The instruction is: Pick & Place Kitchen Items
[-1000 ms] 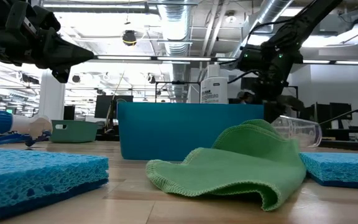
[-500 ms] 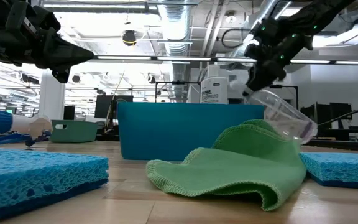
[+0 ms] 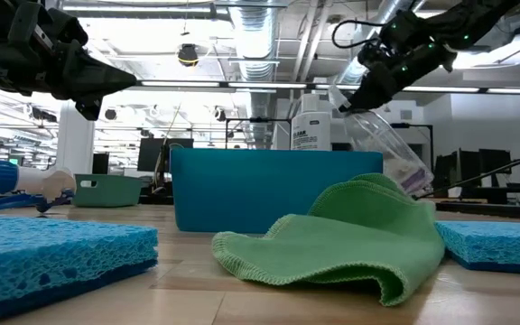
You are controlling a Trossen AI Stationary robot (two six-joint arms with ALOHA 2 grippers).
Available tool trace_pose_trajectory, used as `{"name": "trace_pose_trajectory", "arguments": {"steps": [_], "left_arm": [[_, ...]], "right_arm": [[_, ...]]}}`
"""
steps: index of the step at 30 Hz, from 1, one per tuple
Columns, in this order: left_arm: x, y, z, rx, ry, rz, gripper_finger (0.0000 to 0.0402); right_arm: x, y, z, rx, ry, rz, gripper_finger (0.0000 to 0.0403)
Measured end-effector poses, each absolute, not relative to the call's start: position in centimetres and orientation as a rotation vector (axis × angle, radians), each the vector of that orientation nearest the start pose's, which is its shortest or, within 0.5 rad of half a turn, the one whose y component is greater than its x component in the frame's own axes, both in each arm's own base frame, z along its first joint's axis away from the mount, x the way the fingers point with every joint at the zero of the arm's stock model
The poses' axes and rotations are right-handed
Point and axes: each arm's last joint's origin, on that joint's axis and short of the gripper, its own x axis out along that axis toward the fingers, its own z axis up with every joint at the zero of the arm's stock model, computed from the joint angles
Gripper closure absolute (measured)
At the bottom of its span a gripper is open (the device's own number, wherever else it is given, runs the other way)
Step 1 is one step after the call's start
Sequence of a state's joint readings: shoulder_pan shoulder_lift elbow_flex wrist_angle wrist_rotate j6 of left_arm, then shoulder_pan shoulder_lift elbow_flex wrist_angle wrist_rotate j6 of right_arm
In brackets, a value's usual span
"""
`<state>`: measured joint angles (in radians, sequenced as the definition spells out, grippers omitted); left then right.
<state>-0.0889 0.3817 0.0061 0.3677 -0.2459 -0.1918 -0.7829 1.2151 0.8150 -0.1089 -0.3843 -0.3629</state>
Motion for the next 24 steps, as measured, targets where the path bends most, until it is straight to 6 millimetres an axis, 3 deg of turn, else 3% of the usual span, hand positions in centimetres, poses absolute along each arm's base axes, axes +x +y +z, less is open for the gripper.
{"name": "trace_pose_trajectory", "arguments": {"steps": [6,12,24], "left_arm": [[12.1,-0.4,16.7,-0.190,-0.007,0.157,0.0401],[12.1,-0.4,16.7,-0.190,-0.007,0.157,0.0401],[12.1,-0.4,16.7,-0.190,-0.007,0.157,0.0401]], "right_arm": [[18.3,-17.1,26.3,-0.048,0.289,-0.379,0.0272],[16.3,-15.4,25.2,-0.047,0.144,-0.479,0.0272],[12.9,-11.2,21.2,-0.029,-0.086,-0.688,0.0272]]}}
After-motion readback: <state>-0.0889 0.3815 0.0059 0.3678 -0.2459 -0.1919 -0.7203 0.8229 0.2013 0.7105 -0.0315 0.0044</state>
